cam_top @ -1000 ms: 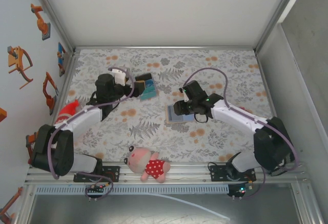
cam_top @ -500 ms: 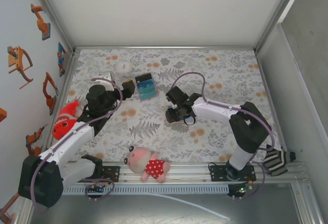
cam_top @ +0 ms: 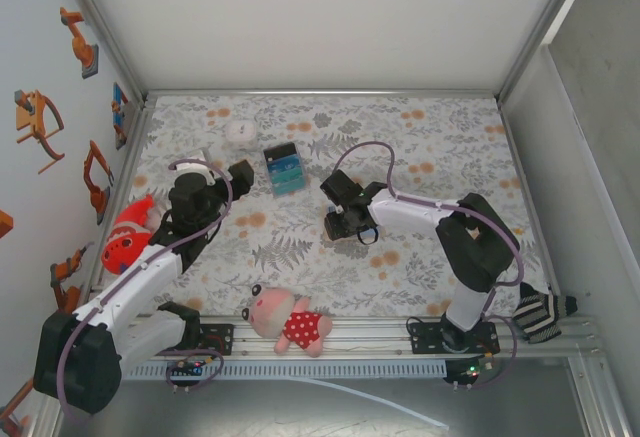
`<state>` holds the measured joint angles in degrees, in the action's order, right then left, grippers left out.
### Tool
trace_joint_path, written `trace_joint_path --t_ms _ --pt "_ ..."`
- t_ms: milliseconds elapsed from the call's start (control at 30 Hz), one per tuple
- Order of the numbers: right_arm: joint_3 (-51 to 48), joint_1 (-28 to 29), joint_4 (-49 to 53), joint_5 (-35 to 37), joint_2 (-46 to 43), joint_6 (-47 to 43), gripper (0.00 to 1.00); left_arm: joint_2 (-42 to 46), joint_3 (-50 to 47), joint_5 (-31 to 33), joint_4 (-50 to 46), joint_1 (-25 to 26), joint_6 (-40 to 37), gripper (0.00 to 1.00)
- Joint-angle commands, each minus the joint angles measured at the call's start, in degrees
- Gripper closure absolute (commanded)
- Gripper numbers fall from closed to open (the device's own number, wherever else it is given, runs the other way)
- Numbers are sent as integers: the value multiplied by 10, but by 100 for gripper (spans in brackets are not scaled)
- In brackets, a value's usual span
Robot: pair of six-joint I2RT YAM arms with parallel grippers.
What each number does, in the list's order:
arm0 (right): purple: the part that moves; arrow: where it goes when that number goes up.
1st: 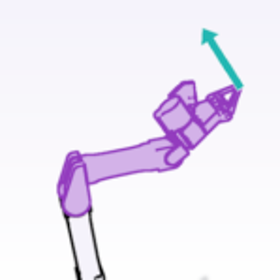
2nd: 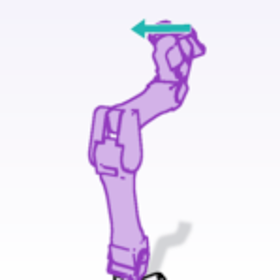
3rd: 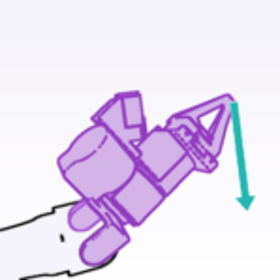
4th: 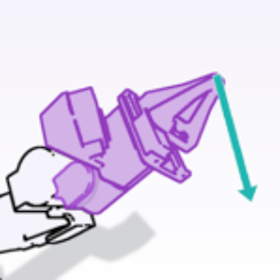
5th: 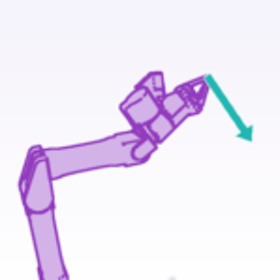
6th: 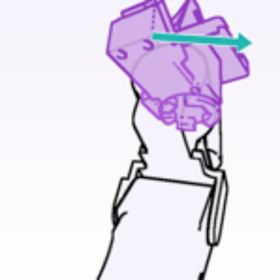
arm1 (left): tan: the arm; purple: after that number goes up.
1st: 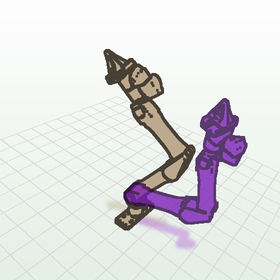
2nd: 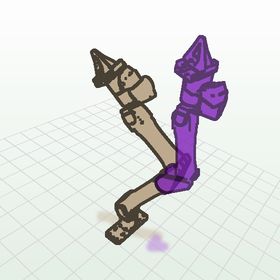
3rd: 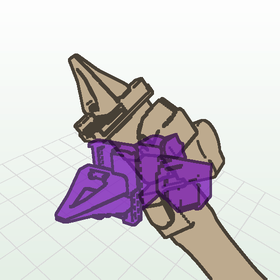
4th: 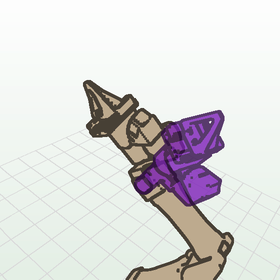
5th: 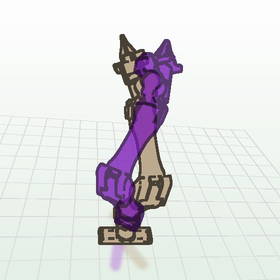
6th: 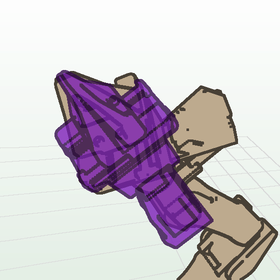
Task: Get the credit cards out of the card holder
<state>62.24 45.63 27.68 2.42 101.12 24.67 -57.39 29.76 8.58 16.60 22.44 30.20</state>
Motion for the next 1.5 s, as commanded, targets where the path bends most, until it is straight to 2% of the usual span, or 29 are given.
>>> trace_joint_path --t_ms 0,467,567,833,1000,1467 --pt "12 3 1 12 15 2 49 12 -3 3 6 1 6 3" --pt "-2 3 -13 -8 33 5 41 2 11 -3 7 4 4 3" --pt "-5 3 -13 -4 39 6 44 2 18 -5 4 7 -2 3" --pt "-11 1 -17 8 28 8 63 14 33 -9 -10 13 -18 3" --pt "-11 1 -19 20 3 7 71 19 53 -18 -36 18 -30 3" --pt "-46 -18 -19 87 -65 23 72 20 75 -13 -40 56 -77 3"
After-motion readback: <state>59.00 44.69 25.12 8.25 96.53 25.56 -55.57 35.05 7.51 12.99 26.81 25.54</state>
